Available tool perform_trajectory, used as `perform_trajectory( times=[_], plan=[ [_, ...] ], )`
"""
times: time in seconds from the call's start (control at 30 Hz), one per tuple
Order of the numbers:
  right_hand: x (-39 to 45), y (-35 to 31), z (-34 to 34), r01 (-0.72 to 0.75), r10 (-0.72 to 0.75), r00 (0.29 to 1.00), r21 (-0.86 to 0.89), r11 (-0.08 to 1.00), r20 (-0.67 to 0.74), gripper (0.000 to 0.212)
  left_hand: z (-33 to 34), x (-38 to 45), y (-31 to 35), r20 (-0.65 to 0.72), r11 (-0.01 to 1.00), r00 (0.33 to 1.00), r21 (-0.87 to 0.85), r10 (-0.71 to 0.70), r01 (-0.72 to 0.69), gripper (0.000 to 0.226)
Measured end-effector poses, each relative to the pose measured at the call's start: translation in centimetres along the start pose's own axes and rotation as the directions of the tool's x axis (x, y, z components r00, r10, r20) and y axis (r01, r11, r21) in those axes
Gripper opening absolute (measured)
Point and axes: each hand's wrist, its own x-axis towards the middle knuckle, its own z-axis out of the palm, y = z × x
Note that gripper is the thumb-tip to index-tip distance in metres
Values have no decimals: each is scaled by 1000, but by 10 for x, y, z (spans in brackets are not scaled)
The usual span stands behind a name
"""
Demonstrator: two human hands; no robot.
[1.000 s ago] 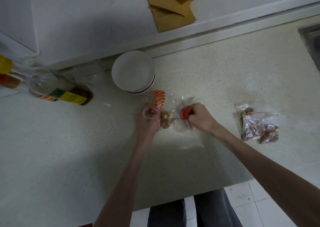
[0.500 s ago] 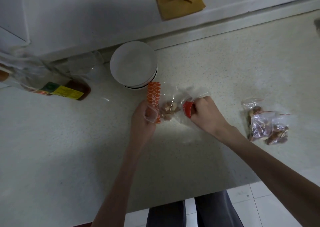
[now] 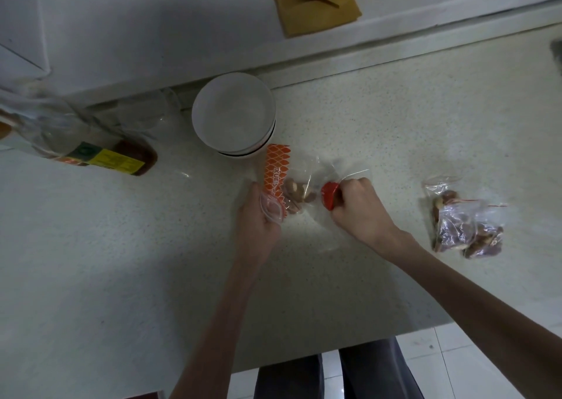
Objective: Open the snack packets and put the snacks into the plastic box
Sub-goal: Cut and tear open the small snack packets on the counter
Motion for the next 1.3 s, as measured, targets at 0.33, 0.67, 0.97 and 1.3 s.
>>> perform_trajectory(
  times=[0.33, 0.67, 0.97, 1.3],
  plan=[
    [27, 3, 19, -296, 294, 953, 458, 838, 78, 21, 4, 8, -6, 9, 1000, 1000, 11, -20, 20, 14],
    [17, 16, -4, -341, 317, 927, 804, 488, 201, 23, -1, 13, -8, -11, 994, 995, -21, -103, 103, 18],
    [-3, 54, -29, -357, 385, 914, 702, 616, 127, 35, -3, 17, -7, -18, 989, 993, 92, -118, 119, 22],
    [-32, 84, -60, -364, 396, 903, 789, 494, 168, 31, -3, 21, 0, -41, 978, 985, 121, -169, 173, 28]
  ],
)
